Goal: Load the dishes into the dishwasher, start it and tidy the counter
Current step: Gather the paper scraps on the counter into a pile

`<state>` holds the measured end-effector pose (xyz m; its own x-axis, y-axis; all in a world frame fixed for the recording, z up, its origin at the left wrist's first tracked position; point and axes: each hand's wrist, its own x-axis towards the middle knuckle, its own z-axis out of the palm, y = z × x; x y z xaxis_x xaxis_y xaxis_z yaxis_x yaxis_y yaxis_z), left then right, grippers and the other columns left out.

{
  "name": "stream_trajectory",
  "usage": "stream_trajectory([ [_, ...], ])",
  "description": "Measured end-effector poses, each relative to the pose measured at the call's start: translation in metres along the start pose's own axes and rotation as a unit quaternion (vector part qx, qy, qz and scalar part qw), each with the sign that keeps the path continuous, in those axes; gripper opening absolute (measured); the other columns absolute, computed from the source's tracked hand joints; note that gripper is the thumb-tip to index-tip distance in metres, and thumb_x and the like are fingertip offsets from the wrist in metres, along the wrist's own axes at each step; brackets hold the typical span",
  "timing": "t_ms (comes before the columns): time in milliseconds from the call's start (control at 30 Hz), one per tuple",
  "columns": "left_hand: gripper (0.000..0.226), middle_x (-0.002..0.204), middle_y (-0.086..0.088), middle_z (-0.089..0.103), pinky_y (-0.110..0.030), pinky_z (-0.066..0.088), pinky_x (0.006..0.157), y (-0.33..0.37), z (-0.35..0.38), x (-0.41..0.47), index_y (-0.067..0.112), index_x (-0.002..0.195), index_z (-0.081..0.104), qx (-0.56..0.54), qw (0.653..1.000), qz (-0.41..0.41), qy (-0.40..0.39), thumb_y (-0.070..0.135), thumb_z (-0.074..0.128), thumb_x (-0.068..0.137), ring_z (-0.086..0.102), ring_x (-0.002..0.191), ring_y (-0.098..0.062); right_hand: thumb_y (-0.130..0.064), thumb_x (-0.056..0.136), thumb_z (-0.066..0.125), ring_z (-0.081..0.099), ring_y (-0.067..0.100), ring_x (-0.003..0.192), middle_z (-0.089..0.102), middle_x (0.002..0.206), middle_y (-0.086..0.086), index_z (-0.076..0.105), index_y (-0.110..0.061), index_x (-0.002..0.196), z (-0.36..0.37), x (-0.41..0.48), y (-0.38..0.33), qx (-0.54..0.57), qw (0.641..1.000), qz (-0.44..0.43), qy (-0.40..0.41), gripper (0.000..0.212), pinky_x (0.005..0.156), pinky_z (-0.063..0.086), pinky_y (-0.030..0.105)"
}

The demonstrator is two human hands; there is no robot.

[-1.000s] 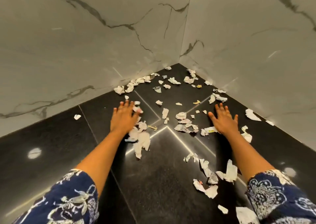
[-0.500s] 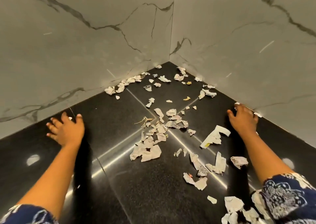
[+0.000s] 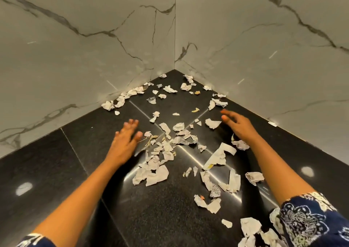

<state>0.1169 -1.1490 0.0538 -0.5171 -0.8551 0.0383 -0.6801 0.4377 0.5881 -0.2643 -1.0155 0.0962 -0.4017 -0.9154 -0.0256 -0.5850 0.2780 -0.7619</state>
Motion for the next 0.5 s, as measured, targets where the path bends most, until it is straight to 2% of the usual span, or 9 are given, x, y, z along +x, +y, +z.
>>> stream_trajectory([
  [67, 0.059, 0.158, -0.002, 0.012, -0.044, 0.006, 0.117, -0.017, -0.011, 0.015, 0.020, 0.150, 0.023, -0.063, 0.985, -0.095, 0.130, 0.046, 0.036, 0.099, 0.008, 0.146, -0.018, -0.037, 0.096, 0.048, 0.045, 0.024, 0.128, 0.049, 0.139, 0.006, 0.049, -0.018, 0.133, -0.013, 0.012, 0.014, -0.018, 0.993, 0.062, 0.102, 0.042, 0.104, 0.033, 0.033],
  [133, 0.058, 0.157, -0.011, 0.018, -0.043, 0.013, 0.118, -0.028, -0.022, 0.036, 0.014, 0.149, 0.026, -0.085, 0.952, -0.192, 0.222, 0.042, 0.040, 0.099, 0.013, 0.146, -0.024, -0.039, 0.096, 0.046, 0.044, 0.028, 0.128, 0.047, 0.140, 0.011, 0.046, -0.015, 0.135, -0.020, 0.027, 0.032, -0.123, 0.981, 0.093, 0.118, 0.047, 0.107, 0.033, 0.040],
  [200, 0.060, 0.157, -0.012, 0.020, -0.045, 0.012, 0.118, -0.032, -0.026, 0.059, 0.015, 0.148, 0.027, -0.063, 0.935, -0.248, 0.244, 0.046, 0.038, 0.098, 0.015, 0.145, -0.026, -0.043, 0.096, 0.042, 0.035, 0.026, 0.135, 0.038, 0.148, 0.008, 0.039, -0.016, 0.141, -0.020, 0.042, 0.047, -0.234, 0.965, 0.093, 0.075, 0.053, 0.112, 0.024, 0.047],
  [267, 0.065, 0.157, -0.008, 0.020, -0.048, 0.007, 0.118, -0.032, -0.022, 0.078, 0.018, 0.149, 0.025, 0.029, 0.950, -0.254, 0.179, 0.056, 0.030, 0.096, 0.013, 0.146, -0.027, -0.047, 0.098, 0.033, 0.017, 0.020, 0.144, 0.018, 0.157, 0.003, 0.025, -0.018, 0.148, -0.015, 0.049, 0.052, -0.276, 0.957, 0.092, 0.011, 0.059, 0.115, 0.010, 0.047],
  [333, 0.071, 0.158, -0.003, 0.016, -0.048, 0.005, 0.117, -0.028, -0.016, 0.087, 0.022, 0.150, 0.021, 0.118, 0.969, -0.201, 0.085, 0.064, 0.022, 0.094, 0.009, 0.146, -0.025, -0.049, 0.099, 0.026, 0.005, 0.015, 0.146, 0.006, 0.158, -0.002, 0.015, -0.020, 0.150, -0.009, 0.047, 0.046, -0.277, 0.957, 0.070, -0.050, 0.060, 0.116, 0.002, 0.045],
  [367, 0.073, 0.159, 0.001, 0.014, -0.048, 0.005, 0.116, -0.025, -0.014, 0.087, 0.023, 0.151, 0.020, 0.145, 0.977, -0.148, 0.043, 0.067, 0.020, 0.092, 0.009, 0.147, -0.023, -0.048, 0.099, 0.025, 0.004, 0.013, 0.146, 0.006, 0.158, -0.004, 0.015, -0.021, 0.150, -0.006, 0.043, 0.042, -0.262, 0.961, 0.052, -0.075, 0.059, 0.116, 0.000, 0.044],
  [433, 0.078, 0.157, 0.009, 0.011, -0.046, 0.005, 0.116, -0.014, -0.011, 0.080, 0.027, 0.149, 0.023, 0.147, 0.989, -0.009, -0.030, 0.074, 0.015, 0.087, 0.009, 0.146, -0.017, -0.045, 0.099, 0.028, 0.013, 0.011, 0.144, 0.019, 0.156, -0.004, 0.029, -0.023, 0.146, -0.004, 0.033, 0.035, -0.144, 0.984, 0.033, -0.101, 0.052, 0.116, 0.003, 0.040],
  [500, 0.081, 0.153, 0.016, 0.017, -0.043, 0.006, 0.117, -0.002, -0.005, 0.067, 0.034, 0.144, 0.032, 0.080, 0.988, 0.105, -0.086, 0.080, 0.013, 0.080, 0.011, 0.145, -0.012, -0.044, 0.098, 0.035, 0.035, 0.012, 0.136, 0.044, 0.144, -0.003, 0.051, -0.026, 0.133, -0.006, 0.025, 0.026, 0.039, 0.996, 0.058, -0.063, 0.042, 0.112, 0.021, 0.031],
])
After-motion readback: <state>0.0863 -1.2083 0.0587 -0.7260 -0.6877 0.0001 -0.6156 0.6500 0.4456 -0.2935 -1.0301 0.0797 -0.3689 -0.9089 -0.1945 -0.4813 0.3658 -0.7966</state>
